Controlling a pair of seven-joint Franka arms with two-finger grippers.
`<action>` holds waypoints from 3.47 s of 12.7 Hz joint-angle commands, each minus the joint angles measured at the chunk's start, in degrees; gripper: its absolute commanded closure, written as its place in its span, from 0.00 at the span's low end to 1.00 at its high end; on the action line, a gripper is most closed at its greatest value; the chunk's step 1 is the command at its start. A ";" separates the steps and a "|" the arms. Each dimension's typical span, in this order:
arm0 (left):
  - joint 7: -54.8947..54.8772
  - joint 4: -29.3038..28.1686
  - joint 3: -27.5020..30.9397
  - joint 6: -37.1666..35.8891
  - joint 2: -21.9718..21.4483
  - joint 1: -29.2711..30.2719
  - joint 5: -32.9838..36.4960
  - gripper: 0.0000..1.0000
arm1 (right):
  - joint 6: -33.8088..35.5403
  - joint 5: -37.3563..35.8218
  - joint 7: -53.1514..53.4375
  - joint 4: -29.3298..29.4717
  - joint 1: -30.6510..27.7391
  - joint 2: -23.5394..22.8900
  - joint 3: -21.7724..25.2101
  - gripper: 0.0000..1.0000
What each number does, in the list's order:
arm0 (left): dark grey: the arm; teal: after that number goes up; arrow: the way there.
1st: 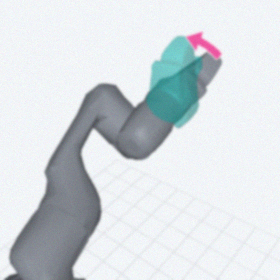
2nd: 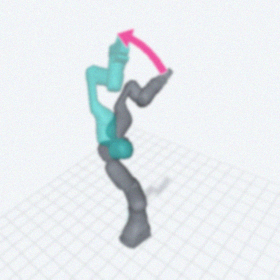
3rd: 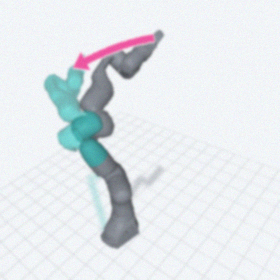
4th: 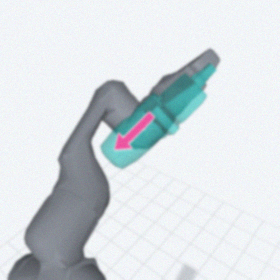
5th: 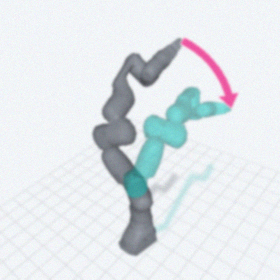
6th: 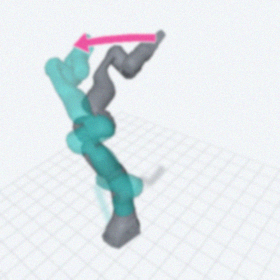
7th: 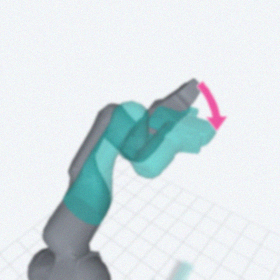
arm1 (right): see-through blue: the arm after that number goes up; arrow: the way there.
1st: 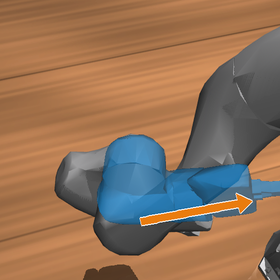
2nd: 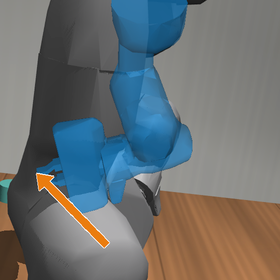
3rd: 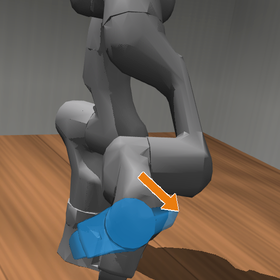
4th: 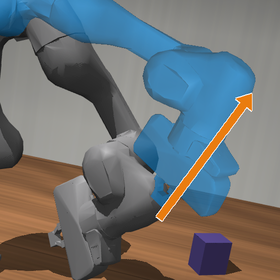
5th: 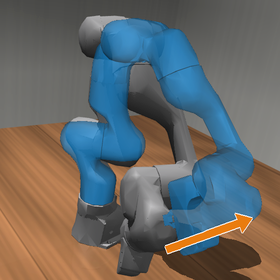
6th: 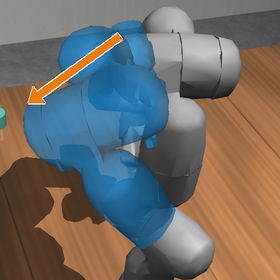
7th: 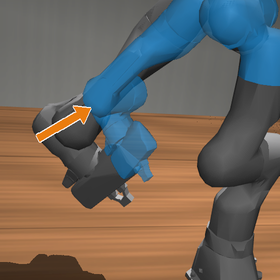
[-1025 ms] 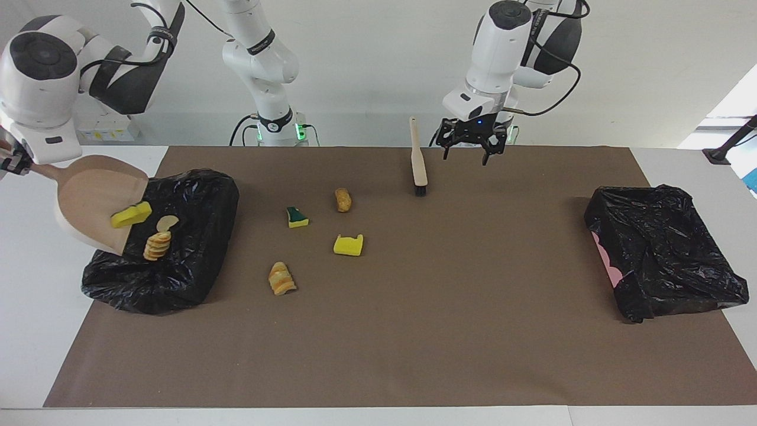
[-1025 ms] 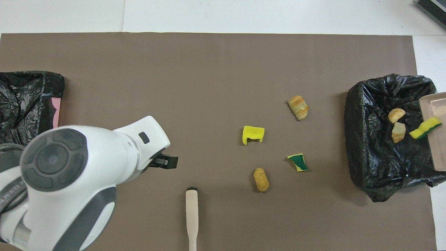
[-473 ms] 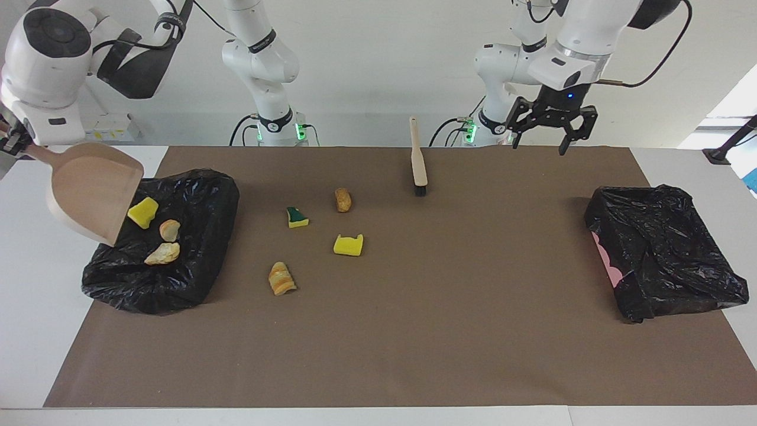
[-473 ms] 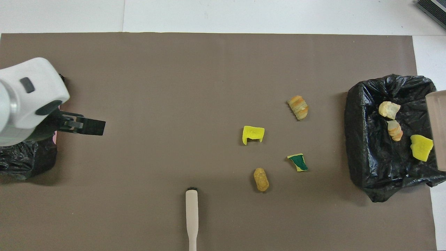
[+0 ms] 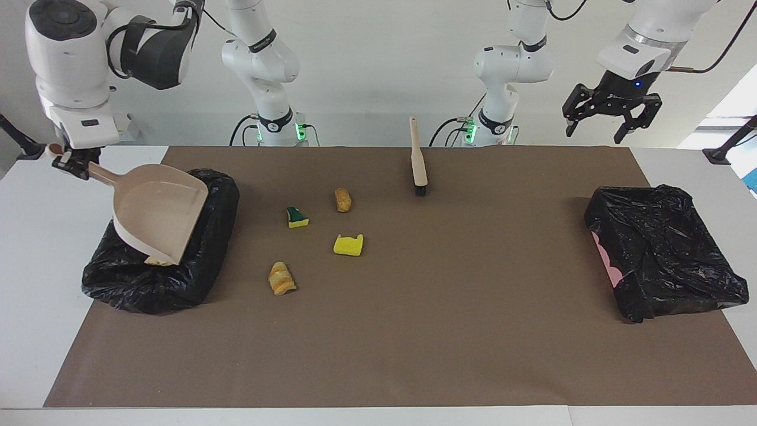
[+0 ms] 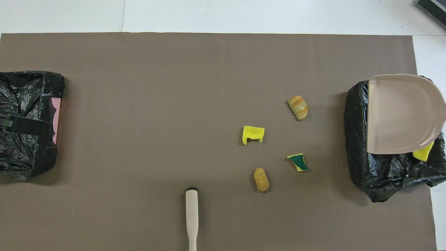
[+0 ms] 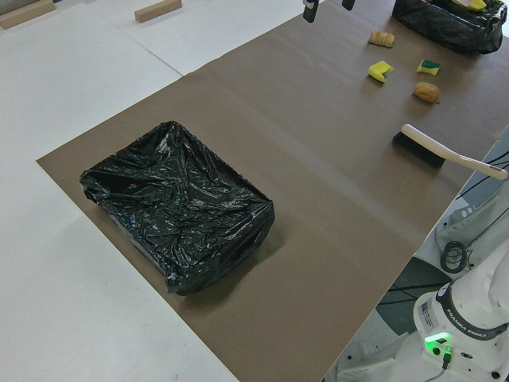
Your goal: Sweep and dump trash in bin
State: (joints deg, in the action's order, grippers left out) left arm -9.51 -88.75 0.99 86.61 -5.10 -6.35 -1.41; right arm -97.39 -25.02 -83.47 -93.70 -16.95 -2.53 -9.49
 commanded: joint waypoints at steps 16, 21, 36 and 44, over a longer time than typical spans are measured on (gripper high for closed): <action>-0.42 2.79 -1.07 -1.79 0.97 3.10 -1.49 0.00 | -16.14 26.25 92.20 -4.21 29.32 -11.17 -0.44 1.00; -0.34 2.79 -1.07 -1.88 0.97 3.10 -1.49 0.00 | -21.62 25.20 113.05 2.80 38.99 -20.30 -0.35 1.00; -0.34 2.79 -1.07 -1.88 0.97 3.10 -1.49 0.00 | -21.12 25.81 123.90 8.37 44.81 -24.64 -0.44 0.00; 2.46 1.83 -1.60 -1.54 0.18 2.13 -1.49 0.00 | -15.90 26.34 135.39 -6.82 54.11 -11.55 -0.53 0.00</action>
State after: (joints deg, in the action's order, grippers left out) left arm -9.00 -86.71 -0.39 85.68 -3.99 -4.15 -2.61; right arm -111.93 -0.10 48.41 -94.77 35.38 -18.38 -10.11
